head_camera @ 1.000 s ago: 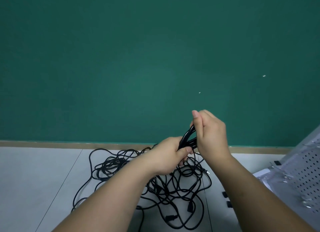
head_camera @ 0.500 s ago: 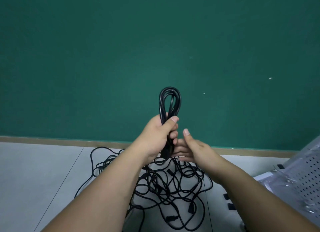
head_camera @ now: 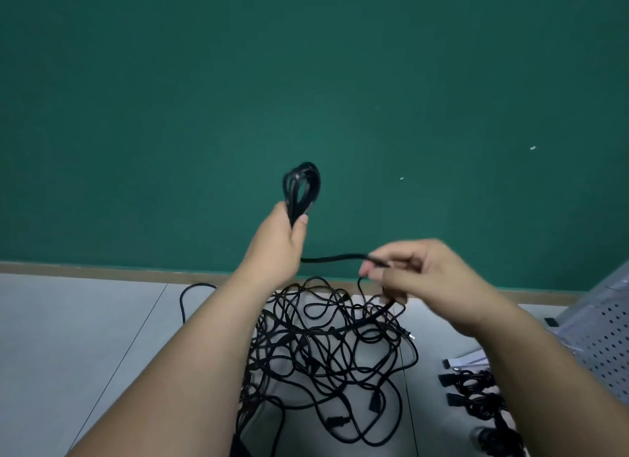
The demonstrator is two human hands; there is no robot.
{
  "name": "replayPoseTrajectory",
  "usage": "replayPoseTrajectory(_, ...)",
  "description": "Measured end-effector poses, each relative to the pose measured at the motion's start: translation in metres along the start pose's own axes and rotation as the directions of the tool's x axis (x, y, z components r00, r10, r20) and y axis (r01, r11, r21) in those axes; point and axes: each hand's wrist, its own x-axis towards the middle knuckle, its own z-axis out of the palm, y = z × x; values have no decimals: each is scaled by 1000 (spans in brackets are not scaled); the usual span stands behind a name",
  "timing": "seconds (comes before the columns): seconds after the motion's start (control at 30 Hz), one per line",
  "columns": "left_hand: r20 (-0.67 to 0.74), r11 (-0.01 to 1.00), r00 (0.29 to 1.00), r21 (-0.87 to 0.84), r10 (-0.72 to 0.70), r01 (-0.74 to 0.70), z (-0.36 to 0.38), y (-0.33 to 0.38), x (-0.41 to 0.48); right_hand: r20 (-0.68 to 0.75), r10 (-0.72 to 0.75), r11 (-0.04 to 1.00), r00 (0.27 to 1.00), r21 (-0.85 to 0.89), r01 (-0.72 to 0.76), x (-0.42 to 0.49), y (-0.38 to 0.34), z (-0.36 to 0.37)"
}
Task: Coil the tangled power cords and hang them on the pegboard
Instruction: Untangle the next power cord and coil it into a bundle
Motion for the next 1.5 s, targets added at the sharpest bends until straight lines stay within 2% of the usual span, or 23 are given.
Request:
replayPoseTrajectory(0.07, 167, 995, 985, 84, 44, -59, 7, 8, -5, -188, -93, 989, 978, 95, 112, -3, -5, -9)
replayPoseTrajectory(0.17, 387, 998, 920, -6, 62, -65, 23, 24, -17, -407, -145, 985, 902, 30, 172, 1, -2, -18)
replayPoseTrajectory(0.27, 509, 972, 860, -219, 40, 85, 39, 39, -30, -549, -199, 980, 812, -121, 158, 6, 5, -25)
replayPoseTrajectory(0.33, 567, 917, 824, -341, 25, 206, 46, 48, -40, -583, -256, 956, 771, -272, 112, 7, 8, -27)
replayPoseTrajectory(0.4, 628, 870, 778, -390, 12, 301, 50, 55, -46, -607, -294, 921, 738, -386, 50, 7, 12, -26)
replayPoseTrajectory(0.47, 649, 866, 758, -410, 57, 286, 54, 58, -49, -636, -308, 899, 708, -438, -2, 8, 13, -24)
replayPoseTrajectory(0.53, 618, 911, 780, -371, 98, 179, 59, 55, -49, -661, -302, 890, 687, -454, -45, 9, 14, -22)
replayPoseTrajectory(0.7, 558, 965, 828, -243, 57, 98, 65, 46, -48, -679, -213, 891, 703, -430, -146, 11, 17, -16)
replayPoseTrajectory(0.87, 527, 959, 848, -266, 60, 97, 64, 42, -46, -631, -86, 939, 771, -310, -149, 12, 23, -22)
replayPoseTrajectory(0.97, 523, 967, 850, -245, 69, 72, 63, 46, -48, -627, 40, 995, 778, -49, -91, 11, 21, -22)
replayPoseTrajectory(1.03, 512, 967, 857, -242, 63, 74, 63, 46, -47, -615, 118, 990, 780, 136, -43, 10, 18, -18)
replayPoseTrajectory(1.13, 506, 952, 861, -286, 53, 110, 65, 45, -48, -612, 189, 954, 768, 299, 4, 11, 15, -11)
replayPoseTrajectory(1.2, 539, 902, 839, -396, 76, 173, 65, 48, -51, -621, 214, 936, 754, 350, 23, 13, 16, -8)
replayPoseTrajectory(1.27, 607, 826, 786, -497, 113, 265, 65, 52, -54, -629, 224, 932, 744, 360, 24, 15, 18, -7)
replayPoseTrajectory(1.37, 681, 691, 725, -575, 106, 438, 65, 58, -60, -627, 239, 923, 741, 384, 27, 20, 23, -8)
replayPoseTrajectory(1.43, 643, 706, 764, -568, 61, 422, 68, 58, -60, -585, 277, 872, 762, 486, 56, 23, 22, -6)
replayPoseTrajectory(1.5, 565, 797, 825, -510, 25, 325, 72, 53, -58, -526, 320, 784, 788, 614, 92, 25, 19, 2)
